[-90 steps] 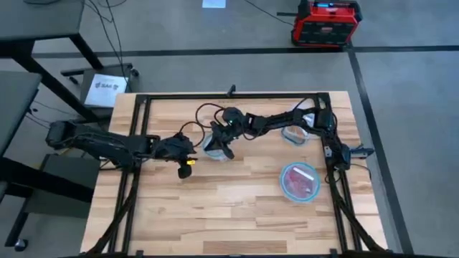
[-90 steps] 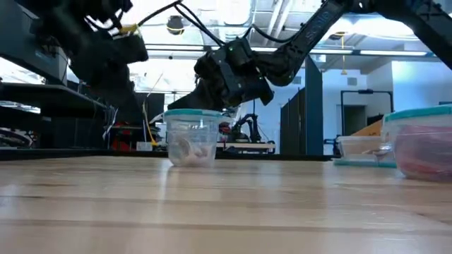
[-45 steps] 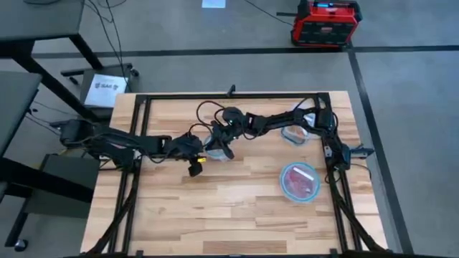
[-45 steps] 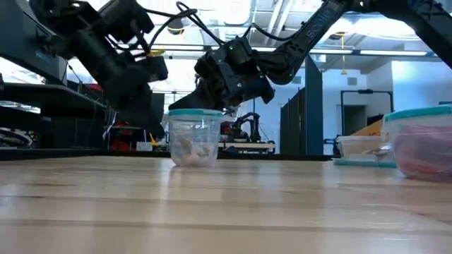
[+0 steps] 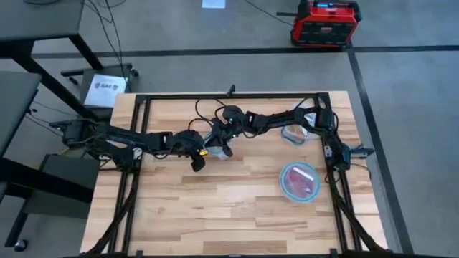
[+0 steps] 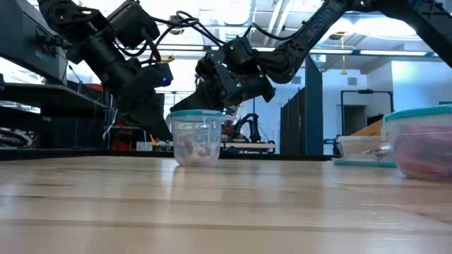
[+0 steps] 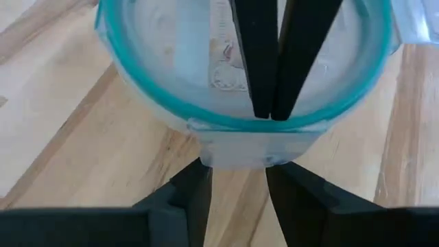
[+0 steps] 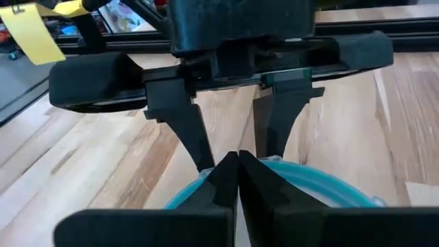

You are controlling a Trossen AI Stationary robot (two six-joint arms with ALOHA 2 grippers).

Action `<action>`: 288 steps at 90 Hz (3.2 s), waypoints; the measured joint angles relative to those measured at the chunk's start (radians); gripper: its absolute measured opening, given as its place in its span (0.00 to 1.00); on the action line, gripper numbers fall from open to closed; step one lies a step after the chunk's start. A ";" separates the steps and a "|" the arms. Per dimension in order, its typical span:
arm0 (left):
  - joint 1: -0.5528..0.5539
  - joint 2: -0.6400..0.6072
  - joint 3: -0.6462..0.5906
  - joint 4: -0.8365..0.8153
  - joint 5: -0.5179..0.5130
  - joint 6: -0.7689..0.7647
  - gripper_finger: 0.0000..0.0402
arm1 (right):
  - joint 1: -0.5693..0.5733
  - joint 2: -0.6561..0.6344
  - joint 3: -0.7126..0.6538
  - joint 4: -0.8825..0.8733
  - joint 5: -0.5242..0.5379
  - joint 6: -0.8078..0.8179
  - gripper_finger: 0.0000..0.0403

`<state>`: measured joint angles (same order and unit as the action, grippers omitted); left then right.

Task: Sort candy
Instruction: Close the small round transparent bin

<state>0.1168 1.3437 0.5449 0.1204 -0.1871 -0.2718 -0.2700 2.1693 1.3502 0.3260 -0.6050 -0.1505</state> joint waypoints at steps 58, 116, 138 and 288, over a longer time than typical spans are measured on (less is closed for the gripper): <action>0.001 0.026 0.083 -0.209 0.042 0.071 0.31 | 0.022 0.015 -0.002 0.064 0.004 0.072 0.00; -0.021 -0.258 0.098 -0.362 0.050 0.136 0.31 | 0.043 -0.233 -0.006 -0.203 0.133 0.048 0.00; -0.021 -0.265 0.097 -0.316 0.050 0.151 0.31 | 0.063 -0.333 -0.004 -0.333 0.173 0.045 0.00; 0.013 -0.252 0.096 -0.188 0.090 0.249 0.31 | 0.339 -0.397 -0.257 -0.302 0.575 0.381 0.00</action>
<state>0.1303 1.0920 0.6407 -0.0679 -0.0973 -0.0233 0.0685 1.7718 1.0927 0.0240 -0.0296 0.2304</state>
